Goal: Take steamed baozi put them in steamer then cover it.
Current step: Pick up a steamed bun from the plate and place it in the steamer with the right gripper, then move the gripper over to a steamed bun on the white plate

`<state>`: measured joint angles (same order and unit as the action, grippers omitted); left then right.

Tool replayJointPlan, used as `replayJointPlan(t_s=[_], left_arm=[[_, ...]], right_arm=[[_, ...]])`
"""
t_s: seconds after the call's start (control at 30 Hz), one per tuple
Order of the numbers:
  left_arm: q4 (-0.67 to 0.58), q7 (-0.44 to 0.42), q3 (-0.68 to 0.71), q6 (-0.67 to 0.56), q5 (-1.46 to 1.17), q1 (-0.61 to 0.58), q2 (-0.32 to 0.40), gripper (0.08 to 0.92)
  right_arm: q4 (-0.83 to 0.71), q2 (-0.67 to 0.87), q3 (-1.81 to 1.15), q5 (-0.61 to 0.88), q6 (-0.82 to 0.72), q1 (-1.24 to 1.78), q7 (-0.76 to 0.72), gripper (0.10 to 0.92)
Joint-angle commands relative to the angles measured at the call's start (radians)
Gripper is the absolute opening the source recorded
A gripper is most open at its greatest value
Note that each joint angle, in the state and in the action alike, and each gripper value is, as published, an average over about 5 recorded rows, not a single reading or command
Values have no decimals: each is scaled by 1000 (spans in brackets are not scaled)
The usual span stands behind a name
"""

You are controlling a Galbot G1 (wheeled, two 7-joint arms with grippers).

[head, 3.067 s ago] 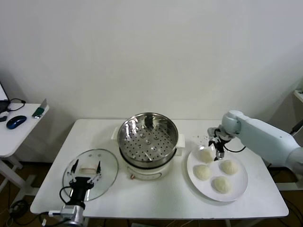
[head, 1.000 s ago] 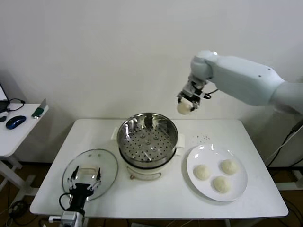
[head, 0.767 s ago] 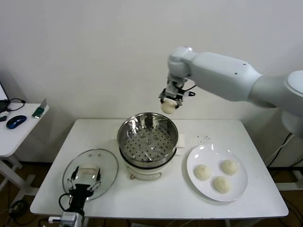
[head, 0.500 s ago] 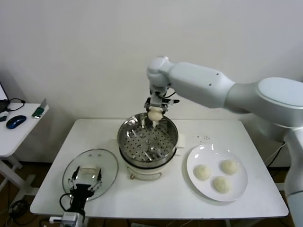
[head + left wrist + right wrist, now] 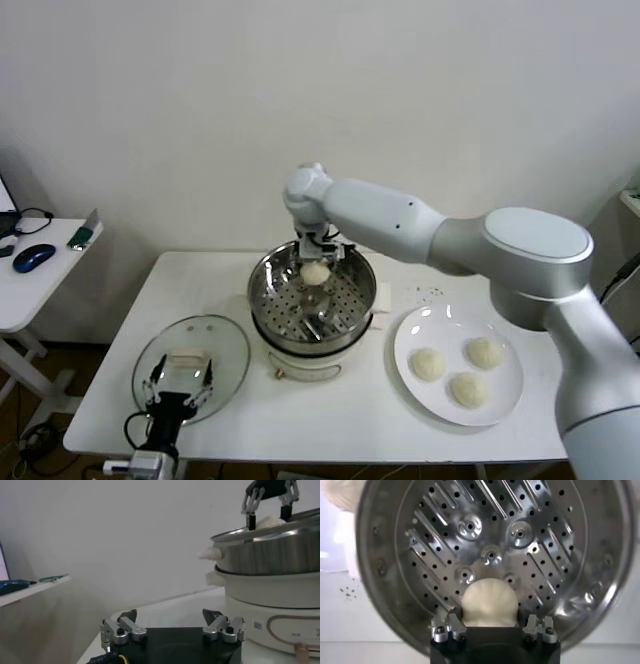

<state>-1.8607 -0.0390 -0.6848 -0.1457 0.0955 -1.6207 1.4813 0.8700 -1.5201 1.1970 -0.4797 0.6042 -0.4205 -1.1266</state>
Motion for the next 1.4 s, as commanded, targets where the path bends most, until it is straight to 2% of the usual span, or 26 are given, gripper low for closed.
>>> replayJointPlan(t_s=[0.03, 0.2, 0.47, 0.6, 0.77, 0.83, 0.93, 1.03, 1.27, 1.4], left_arm=[[6, 1, -2, -4, 0, -3, 0, 823], [7, 3, -3, -4, 1, -4, 2, 823], [0, 9, -7, 1, 2, -6, 0, 823], [-4, 15, -8, 6, 4, -5, -3, 823], [-9, 16, -6, 8, 5, -5, -8, 823], [-13, 16, -5, 8, 5, -5, -10, 823], [-16, 17, -4, 9, 1, -6, -11, 823], [-18, 18, -3, 11, -10, -10, -9, 823], [-45, 17, 7, 10, -15, -24, -16, 823], [-49, 17, 11, 11, -12, -27, -19, 823]], right_arm=[[-37, -27, -35, -95, 18, 53, 2, 708], [-44, -28, -43, -107, 14, 57, 1, 801], [-1, 11, -71, -79, 12, 25, -16, 823], [79, 78, -55, 39, -18, -53, -39, 823], [148, 195, 50, 278, -98, -187, -25, 823], [180, 259, 114, 420, -179, -253, 2, 823], [261, 374, 262, 678, -357, -362, 120, 823], [374, 499, 375, 886, -605, -437, 203, 823], [595, 777, 364, 1002, -1071, -395, 253, 823], [682, 899, 303, 1012, -1193, -299, 238, 823]])
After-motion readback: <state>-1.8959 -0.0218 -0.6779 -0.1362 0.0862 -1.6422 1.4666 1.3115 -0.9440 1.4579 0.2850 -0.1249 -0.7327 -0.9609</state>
